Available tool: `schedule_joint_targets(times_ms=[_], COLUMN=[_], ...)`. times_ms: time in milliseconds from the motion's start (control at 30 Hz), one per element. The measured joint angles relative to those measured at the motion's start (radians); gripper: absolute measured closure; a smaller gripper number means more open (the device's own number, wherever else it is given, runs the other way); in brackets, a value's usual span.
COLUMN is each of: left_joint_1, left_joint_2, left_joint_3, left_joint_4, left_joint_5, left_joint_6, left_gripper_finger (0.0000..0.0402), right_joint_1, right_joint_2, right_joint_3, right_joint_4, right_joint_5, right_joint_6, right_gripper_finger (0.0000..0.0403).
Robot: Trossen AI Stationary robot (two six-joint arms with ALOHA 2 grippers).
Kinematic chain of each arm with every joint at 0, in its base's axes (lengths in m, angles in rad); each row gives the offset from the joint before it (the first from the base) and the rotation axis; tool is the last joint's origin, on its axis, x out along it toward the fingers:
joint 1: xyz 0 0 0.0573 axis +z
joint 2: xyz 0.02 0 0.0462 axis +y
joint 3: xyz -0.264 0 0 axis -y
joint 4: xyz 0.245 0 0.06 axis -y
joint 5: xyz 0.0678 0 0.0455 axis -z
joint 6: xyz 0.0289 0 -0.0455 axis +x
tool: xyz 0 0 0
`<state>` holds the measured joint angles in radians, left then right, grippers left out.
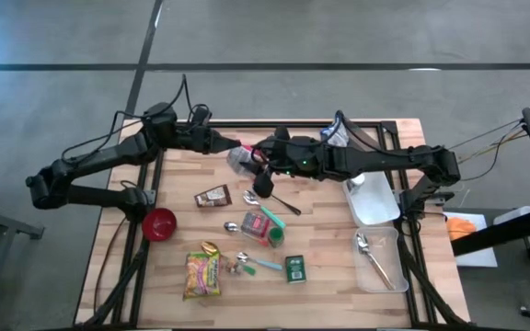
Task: Pick & Place Food Item
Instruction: Put the red noodle pack into the black bin
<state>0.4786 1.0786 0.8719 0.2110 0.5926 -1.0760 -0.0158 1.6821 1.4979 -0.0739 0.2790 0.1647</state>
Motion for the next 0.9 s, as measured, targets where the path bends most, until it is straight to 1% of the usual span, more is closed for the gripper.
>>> schedule_joint_targets(times_ms=[133, 267, 367, 633, 900], left_joint_1=[0.000, 0.000, 0.000, 0.000, 0.000], left_joint_2=[0.000, 0.000, 0.000, 0.000, 0.001], left_joint_3=[0.000, -0.001, -0.001, -0.001, -0.001], left_joint_4=[0.019, 0.026, 0.028, 0.037, 0.043], left_joint_5=[0.002, 0.002, 0.003, 0.002, -0.010], left_joint_6=[-0.007, -0.014, -0.014, -0.026, -0.026], left_gripper_finger=[0.0401, 0.0401, 0.0401, 0.0401, 0.0401], right_joint_1=[0.000, 0.000, 0.000, 0.000, 0.000], right_joint_2=[-0.002, -0.003, -0.006, -0.007, -0.011], right_joint_3=[0.000, 0.000, 0.000, 0.000, 0.000], right_joint_4=[0.002, 0.003, 0.003, 0.006, 0.005], right_joint_5=[0.000, -0.003, -0.003, -0.003, -0.001], right_joint_6=[0.000, 0.000, 0.000, 0.031, 0.069], right_gripper_finger=[0.0233, 0.0263, 0.0268, 0.0260, 0.0283])
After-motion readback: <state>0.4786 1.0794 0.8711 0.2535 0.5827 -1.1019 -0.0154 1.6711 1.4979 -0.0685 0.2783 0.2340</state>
